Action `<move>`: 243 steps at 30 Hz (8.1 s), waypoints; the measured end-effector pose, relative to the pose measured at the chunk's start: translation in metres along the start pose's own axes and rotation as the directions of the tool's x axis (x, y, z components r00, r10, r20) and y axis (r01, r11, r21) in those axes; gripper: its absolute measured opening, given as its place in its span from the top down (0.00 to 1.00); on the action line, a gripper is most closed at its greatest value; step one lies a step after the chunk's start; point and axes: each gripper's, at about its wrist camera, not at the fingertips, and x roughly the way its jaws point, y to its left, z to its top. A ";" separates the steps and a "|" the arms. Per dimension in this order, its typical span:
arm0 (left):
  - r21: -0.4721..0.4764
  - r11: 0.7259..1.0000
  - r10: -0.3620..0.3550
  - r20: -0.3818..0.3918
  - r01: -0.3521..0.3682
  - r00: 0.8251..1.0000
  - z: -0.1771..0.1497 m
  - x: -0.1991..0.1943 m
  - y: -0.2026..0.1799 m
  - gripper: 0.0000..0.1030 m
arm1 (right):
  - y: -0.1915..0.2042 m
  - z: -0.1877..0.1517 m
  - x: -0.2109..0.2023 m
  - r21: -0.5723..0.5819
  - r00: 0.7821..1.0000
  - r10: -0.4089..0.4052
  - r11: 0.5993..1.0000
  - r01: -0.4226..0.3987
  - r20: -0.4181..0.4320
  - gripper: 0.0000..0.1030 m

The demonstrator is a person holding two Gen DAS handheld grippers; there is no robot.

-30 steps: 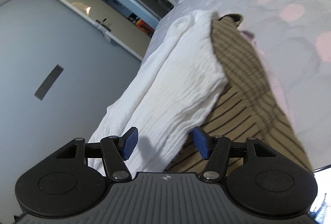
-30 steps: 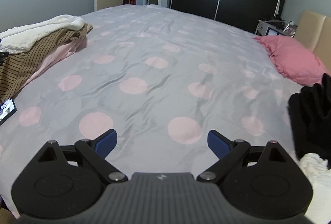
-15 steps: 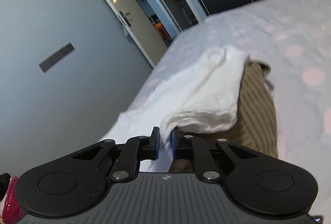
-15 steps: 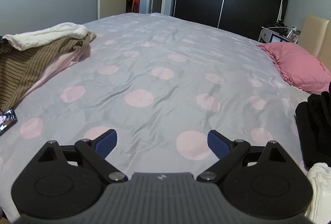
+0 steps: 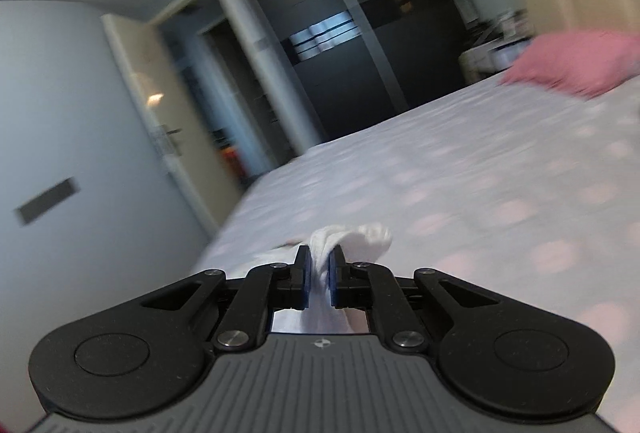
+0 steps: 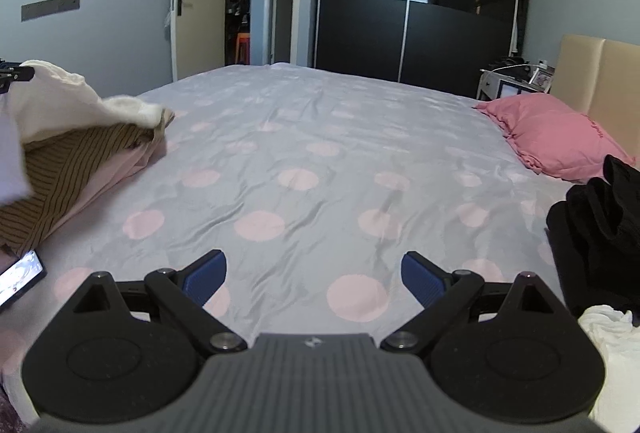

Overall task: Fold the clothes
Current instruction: 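Reach the left tool to the white shirt on the pile and grasp it, then pull the white shirt onto the bed with the left tool while the right tool grasps its hem, then spread the white shirt flat on the bed with both tools, then grasp the shirt hem with the left tool while the right tool grasps it too, then lift the white shirt up by its hem with both tools and shake it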

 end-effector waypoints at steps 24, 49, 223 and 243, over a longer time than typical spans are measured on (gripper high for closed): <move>0.126 0.713 -0.628 -0.323 0.690 0.708 -0.052 -0.105 -0.177 0.79 | -0.038 -0.028 -0.010 0.177 0.981 0.103 0.982 -0.073 -0.164 0.09; 0.275 0.950 -0.024 -0.400 0.145 0.916 -0.062 0.168 0.023 0.49 | 0.049 -0.013 0.100 0.055 0.880 0.327 0.943 -0.328 -0.344 0.44; 0.096 0.994 -0.100 0.607 0.052 0.788 0.254 -0.282 0.073 0.95 | -0.010 0.224 -0.322 -0.246 0.638 -0.176 0.821 0.515 0.749 0.94; 0.271 0.958 -0.005 0.329 -0.089 0.944 0.352 -0.028 0.012 0.95 | -0.089 0.373 -0.109 -0.368 0.755 -0.383 0.698 0.614 0.532 0.94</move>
